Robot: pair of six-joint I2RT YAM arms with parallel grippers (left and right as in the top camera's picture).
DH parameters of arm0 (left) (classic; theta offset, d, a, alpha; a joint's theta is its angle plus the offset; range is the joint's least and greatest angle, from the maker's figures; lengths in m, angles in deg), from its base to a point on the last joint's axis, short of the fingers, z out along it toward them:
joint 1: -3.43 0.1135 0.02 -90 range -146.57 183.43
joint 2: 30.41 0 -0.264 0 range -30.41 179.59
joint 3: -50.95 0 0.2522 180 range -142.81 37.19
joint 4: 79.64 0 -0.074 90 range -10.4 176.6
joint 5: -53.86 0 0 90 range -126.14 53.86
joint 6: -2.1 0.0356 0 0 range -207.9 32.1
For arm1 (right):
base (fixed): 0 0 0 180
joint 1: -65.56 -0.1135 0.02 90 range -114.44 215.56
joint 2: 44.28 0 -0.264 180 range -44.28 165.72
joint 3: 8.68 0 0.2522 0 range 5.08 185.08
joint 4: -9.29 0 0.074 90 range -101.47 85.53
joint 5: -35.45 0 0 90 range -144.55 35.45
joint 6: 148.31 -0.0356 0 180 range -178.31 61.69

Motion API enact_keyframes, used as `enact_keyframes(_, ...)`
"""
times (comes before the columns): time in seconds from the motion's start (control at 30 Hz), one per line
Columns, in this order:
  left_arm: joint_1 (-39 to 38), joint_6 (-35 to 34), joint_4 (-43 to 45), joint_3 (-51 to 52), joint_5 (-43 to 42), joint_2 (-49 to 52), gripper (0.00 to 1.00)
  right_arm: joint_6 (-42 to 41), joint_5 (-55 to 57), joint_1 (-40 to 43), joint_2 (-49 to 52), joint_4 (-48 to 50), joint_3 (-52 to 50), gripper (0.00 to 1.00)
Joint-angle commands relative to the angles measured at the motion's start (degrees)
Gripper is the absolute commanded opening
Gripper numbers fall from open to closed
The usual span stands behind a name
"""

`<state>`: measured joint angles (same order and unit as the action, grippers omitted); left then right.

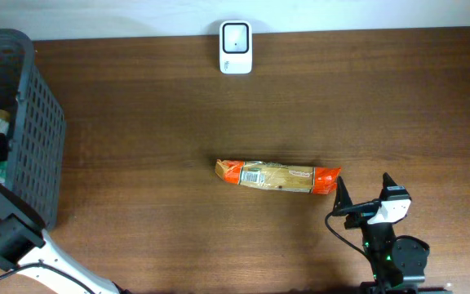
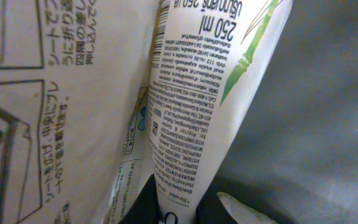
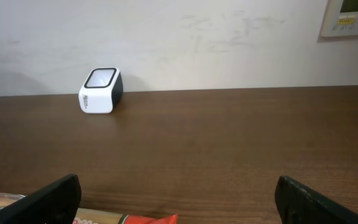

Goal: Scan the item barcode
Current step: 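Return the left gripper to the basket and grasp the white tube, then carry the gold-capped white tube out and set it beside the pasta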

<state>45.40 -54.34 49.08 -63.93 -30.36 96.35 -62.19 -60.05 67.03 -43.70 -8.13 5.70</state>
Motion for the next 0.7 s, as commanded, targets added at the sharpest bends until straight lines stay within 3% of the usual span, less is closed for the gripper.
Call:
enact_keyframes(0.0,1.4,-0.7,-1.0,0.8,-0.4,-0.2,0.0,0.3,-0.3,0.5,-0.4,-0.2,-0.3,0.99)
enact_keyframes(0.47,1.4,-0.7,-2.8,0.8,-0.5,-0.2,0.0,0.3,-0.3,0.5,-0.4,-0.2,-0.3,0.99)
enact_keyframes(0.67,0.8,-3.7,-2.4,-2.1,-7.3,-5.6,0.0,0.3,-0.3,0.5,-0.4,-0.2,-0.3,0.99)
